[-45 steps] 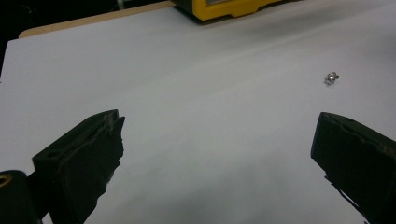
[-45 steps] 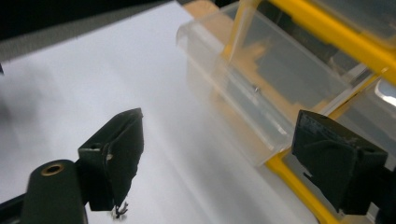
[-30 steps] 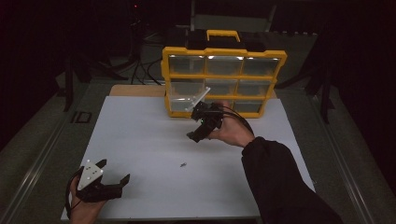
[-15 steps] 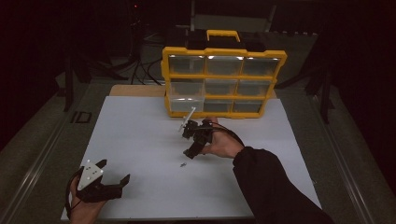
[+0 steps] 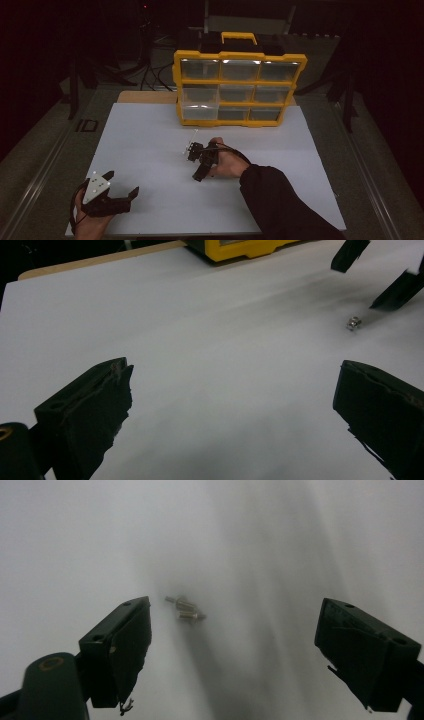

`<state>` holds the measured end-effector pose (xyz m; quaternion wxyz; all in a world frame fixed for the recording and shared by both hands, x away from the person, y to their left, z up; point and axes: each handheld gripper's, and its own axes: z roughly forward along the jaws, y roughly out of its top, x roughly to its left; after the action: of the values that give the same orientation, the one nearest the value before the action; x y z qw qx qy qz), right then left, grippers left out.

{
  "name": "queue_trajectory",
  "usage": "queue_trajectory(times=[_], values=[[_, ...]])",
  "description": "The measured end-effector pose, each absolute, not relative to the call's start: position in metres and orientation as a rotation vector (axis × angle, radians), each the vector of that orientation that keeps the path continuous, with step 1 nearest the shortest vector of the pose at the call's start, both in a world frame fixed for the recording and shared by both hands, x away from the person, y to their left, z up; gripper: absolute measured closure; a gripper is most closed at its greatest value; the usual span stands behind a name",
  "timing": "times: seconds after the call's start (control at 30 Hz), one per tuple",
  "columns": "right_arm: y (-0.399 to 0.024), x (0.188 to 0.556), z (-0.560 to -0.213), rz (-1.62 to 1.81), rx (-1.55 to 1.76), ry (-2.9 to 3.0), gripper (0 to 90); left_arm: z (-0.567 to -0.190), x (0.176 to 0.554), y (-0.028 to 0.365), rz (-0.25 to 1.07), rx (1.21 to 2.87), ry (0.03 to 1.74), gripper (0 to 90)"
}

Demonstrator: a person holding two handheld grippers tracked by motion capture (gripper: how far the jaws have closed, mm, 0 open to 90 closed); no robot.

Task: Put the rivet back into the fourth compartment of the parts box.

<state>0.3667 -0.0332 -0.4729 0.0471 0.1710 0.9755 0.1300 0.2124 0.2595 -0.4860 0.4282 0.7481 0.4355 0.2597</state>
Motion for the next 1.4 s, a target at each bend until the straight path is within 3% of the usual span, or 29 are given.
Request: queue_trajectory(times=[0.6,1.07,1.27,1.4], values=[[-0.042,0.379,-0.486,0.298,0.608,2.957,23.9,-0.486,0.212,0.259,0.649,1.869,1.087,2.8],[-0.030,0.370,-0.487,0.247,0.524,3.069,72.0,-0.486,0.212,0.259,0.648,1.872,1.086,2.8],[-0.028,0.368,-0.486,0.114,0.462,3.080,87.7,-0.486,0.212,0.260,0.649,1.870,1.086,2.8],[-0.032,0.370,-0.486,0.124,0.478,3.091,89.9,-0.486,0.212,0.260,0.649,1.871,1.088,2.8]])
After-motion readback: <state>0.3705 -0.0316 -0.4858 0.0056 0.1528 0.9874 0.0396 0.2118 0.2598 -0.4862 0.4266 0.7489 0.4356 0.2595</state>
